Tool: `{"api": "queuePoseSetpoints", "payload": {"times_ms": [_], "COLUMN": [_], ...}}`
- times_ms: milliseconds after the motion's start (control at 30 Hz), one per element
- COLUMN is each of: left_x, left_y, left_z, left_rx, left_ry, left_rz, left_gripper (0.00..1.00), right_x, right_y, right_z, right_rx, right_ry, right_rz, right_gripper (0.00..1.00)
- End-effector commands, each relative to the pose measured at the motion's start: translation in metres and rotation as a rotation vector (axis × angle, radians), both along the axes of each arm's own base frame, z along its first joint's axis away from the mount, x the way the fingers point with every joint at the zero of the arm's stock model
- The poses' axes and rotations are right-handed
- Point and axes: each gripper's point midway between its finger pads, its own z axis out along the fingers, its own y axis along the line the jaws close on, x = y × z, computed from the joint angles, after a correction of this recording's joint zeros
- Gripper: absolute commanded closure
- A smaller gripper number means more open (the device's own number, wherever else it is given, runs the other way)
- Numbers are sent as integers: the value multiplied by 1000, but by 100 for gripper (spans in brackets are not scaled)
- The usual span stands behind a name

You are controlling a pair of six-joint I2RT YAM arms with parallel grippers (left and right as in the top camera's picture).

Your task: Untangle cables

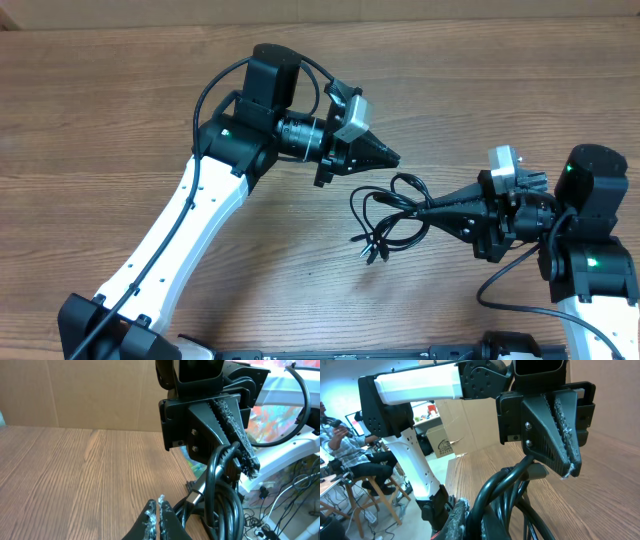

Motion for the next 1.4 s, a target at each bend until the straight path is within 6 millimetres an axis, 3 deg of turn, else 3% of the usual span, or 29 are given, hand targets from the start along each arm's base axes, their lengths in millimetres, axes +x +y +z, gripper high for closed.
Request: {"api": "queuePoseSetpoints", "payload": {"times_ms": [0,967,1367], "left_x": [-3,-51,-53], "left_y": [-1,-31,-31], "left_z": [2,4,0], "left_rx": [-11,5,27], "left_ry": [32,125,156], "left_rz": [-25,-176,-171], "left_gripper": [95,96,96], "right_x": [-4,17,37], "right_y": [1,-1,-4], "right_z": [7,-7,0], "right_rx": [13,-5,-23], "right_ry": [-14,47,91], "right_rz": [32,-12,-100], "right_gripper": [96,96,96]}}
